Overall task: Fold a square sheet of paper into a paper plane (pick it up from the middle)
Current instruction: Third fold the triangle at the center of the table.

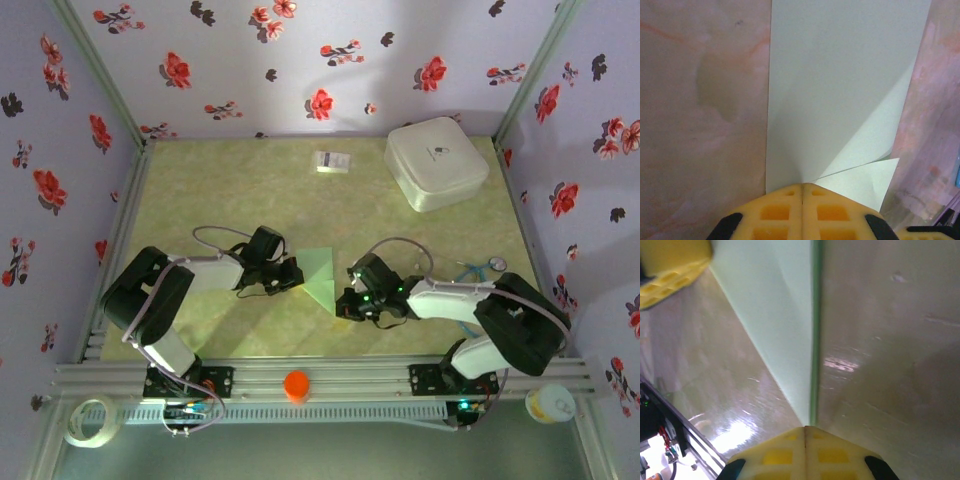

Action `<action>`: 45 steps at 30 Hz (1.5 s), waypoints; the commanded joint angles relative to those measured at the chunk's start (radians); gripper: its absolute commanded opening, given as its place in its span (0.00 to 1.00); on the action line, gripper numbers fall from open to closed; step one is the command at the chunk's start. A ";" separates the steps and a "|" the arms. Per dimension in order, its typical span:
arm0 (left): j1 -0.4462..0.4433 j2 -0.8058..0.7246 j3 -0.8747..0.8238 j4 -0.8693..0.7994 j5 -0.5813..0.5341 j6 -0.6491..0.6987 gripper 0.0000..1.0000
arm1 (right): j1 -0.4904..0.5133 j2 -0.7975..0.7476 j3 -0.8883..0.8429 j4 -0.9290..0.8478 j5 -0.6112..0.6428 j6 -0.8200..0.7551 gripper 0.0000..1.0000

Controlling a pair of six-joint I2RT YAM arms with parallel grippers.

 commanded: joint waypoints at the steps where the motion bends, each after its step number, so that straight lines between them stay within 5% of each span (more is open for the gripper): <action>1: 0.013 0.020 -0.018 -0.094 -0.071 0.029 0.00 | -0.007 -0.004 0.086 -0.009 0.021 -0.027 0.03; 10: 0.012 -0.005 0.008 -0.093 -0.046 0.033 0.00 | -0.010 0.200 0.126 0.037 -0.007 -0.004 0.00; 24: -0.050 -0.135 0.028 -0.057 -0.071 0.003 0.07 | -0.010 0.211 0.060 0.046 0.025 0.014 0.00; 33: -0.134 -0.022 0.027 0.034 -0.027 -0.038 0.03 | -0.010 0.205 0.056 0.040 0.034 0.016 0.00; 45: -0.023 0.015 -0.021 0.032 -0.019 0.028 0.01 | -0.011 0.211 0.046 0.046 0.037 0.016 0.00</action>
